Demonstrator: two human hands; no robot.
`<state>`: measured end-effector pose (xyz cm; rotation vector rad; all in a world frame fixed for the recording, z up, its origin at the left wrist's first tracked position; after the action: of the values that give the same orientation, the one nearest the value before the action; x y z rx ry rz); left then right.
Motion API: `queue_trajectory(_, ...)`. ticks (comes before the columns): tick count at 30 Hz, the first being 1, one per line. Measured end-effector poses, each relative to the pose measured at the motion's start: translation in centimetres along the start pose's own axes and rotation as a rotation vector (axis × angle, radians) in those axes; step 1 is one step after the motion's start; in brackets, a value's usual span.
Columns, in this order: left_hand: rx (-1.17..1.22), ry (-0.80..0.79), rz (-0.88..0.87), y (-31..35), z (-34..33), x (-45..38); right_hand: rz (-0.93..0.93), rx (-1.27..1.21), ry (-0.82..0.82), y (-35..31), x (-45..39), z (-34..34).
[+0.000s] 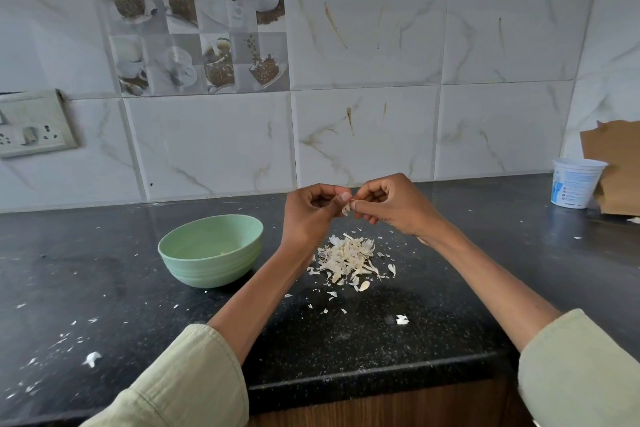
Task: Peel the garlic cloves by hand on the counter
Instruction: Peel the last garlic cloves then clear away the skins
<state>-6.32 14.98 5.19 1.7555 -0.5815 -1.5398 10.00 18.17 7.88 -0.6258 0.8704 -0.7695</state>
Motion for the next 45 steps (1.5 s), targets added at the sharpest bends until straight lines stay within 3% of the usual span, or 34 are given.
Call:
queue_trajectory(13,-0.001,-0.018,-0.003,0.3,-0.5,0.3,-0.034,-0.022,0.003,0.3,-0.1,-0.2)
queue_trajectory(23,0.248,-0.018,0.107,-0.4,-0.8,0.3,-0.057,-0.091,0.010,0.3,-0.2,0.0)
queue_trajectory(30,0.275,-0.041,0.136,-0.6,-1.0,0.4,-0.079,-0.049,0.004,0.7,-0.2,-0.1)
queue_trajectory(36,0.194,0.006,0.145,-0.8,-0.4,0.4,-0.018,-0.029,0.062,0.1,-0.3,0.5)
queue_trajectory(45,0.274,-0.011,0.209,-0.9,-0.8,0.8,0.067,-0.061,0.066,-0.4,-0.3,0.8)
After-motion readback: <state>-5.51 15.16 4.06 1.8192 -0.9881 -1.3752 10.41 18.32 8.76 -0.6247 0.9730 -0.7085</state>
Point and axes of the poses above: each hand's wrist, its own x-axis away from the middle knuckle, its own z-axis out of the back of the hand, y = z × x, the point moved 9 cm from there along -x, towards the middle knuckle, and after that the axes turned 7 degrees about -z, right-handed, at the moved point
